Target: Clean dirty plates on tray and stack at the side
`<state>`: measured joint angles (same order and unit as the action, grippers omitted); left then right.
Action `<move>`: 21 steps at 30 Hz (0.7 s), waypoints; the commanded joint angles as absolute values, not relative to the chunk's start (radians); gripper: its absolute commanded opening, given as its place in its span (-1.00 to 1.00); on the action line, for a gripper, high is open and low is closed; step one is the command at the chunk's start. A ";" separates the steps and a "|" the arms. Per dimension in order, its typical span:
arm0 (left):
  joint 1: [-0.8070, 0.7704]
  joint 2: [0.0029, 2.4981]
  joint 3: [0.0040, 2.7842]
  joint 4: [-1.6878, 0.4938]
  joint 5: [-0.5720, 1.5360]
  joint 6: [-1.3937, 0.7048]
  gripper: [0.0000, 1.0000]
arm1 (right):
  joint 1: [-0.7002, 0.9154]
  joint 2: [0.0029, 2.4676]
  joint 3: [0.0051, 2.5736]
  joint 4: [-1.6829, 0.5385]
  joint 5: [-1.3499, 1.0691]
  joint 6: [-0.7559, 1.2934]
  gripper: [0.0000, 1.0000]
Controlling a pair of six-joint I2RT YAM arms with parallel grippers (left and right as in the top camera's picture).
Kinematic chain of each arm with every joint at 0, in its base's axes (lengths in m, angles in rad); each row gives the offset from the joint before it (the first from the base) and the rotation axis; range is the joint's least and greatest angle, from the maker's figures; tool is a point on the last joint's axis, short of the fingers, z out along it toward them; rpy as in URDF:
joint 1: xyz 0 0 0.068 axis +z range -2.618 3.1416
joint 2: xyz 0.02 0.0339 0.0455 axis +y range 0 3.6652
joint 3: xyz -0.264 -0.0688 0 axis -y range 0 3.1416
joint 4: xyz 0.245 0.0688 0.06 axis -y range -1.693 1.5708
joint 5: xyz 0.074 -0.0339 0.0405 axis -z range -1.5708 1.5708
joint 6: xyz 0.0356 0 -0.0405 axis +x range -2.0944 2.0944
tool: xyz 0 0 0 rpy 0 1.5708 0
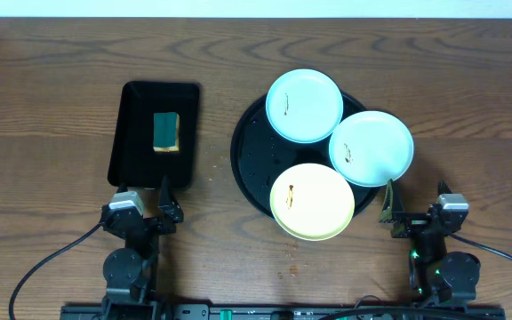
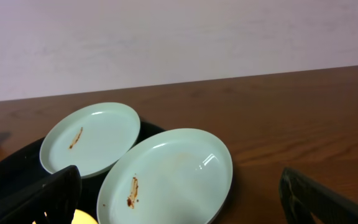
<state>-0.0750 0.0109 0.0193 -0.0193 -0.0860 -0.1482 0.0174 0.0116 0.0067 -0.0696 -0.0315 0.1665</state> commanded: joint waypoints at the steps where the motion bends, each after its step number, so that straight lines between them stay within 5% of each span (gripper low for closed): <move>1: -0.080 0.005 0.004 -0.063 -0.121 -0.128 0.71 | 0.027 0.006 0.006 -0.075 -0.024 0.152 0.99; 9: -0.080 0.005 0.004 -0.063 -0.121 -0.128 0.71 | 0.027 0.006 0.027 -0.032 -0.089 0.355 0.99; 15: -0.080 0.005 0.004 -0.063 -0.121 -0.128 0.71 | 0.027 0.079 0.264 -0.302 -0.089 0.354 0.98; 21: -0.080 0.005 0.004 -0.063 -0.121 -0.128 0.72 | 0.027 0.417 0.710 -0.612 -0.105 0.318 0.98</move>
